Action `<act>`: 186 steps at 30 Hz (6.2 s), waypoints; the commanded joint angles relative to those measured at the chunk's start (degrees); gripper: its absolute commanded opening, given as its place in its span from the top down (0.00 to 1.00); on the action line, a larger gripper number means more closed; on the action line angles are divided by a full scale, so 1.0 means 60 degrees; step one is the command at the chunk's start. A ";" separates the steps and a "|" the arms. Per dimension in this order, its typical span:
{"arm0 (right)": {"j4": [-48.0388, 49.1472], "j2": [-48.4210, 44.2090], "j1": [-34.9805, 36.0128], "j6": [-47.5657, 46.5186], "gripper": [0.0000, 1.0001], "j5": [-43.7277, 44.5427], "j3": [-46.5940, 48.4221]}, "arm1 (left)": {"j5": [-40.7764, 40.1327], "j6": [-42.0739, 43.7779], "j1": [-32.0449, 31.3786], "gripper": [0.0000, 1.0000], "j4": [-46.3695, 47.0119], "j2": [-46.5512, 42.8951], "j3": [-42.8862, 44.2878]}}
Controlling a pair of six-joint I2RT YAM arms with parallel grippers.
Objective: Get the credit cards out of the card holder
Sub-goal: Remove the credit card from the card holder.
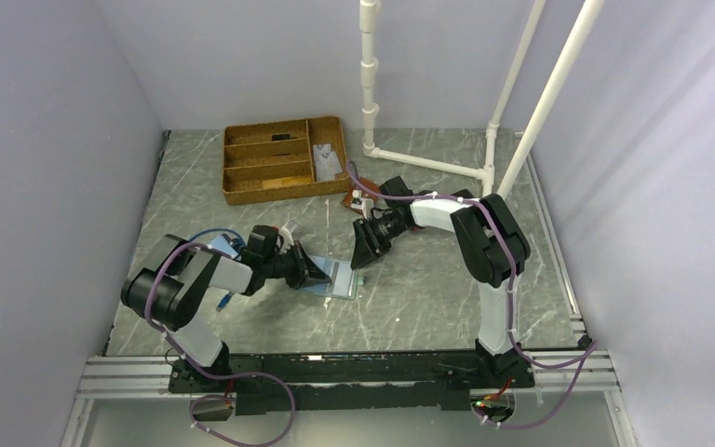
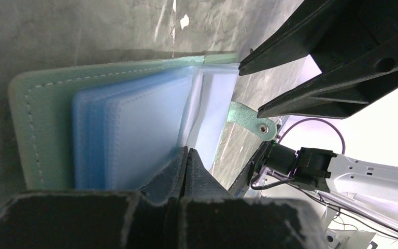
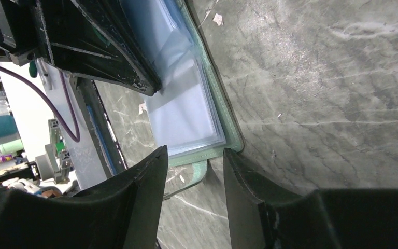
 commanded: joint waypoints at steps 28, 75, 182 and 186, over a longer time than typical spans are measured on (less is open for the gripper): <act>-0.0189 -0.0433 0.0061 -0.0556 0.60 -0.1031 0.0105 | -0.1706 0.0809 -0.0051 1.00 -0.1859 0.0496 0.0324; 0.1233 -0.0159 0.0766 0.1019 0.59 -0.1328 -0.0095 | -0.0916 0.0540 -0.0050 0.96 -0.0759 0.0803 0.0158; 0.1238 0.1061 0.0858 0.2073 0.55 -0.2634 0.1363 | 0.1140 0.1573 0.1780 1.00 -0.0347 -0.3150 -0.0963; 0.1466 0.1196 0.0844 0.2332 0.55 -0.2656 0.1237 | 0.1278 0.1128 0.1780 1.00 0.0515 -0.2861 -0.1114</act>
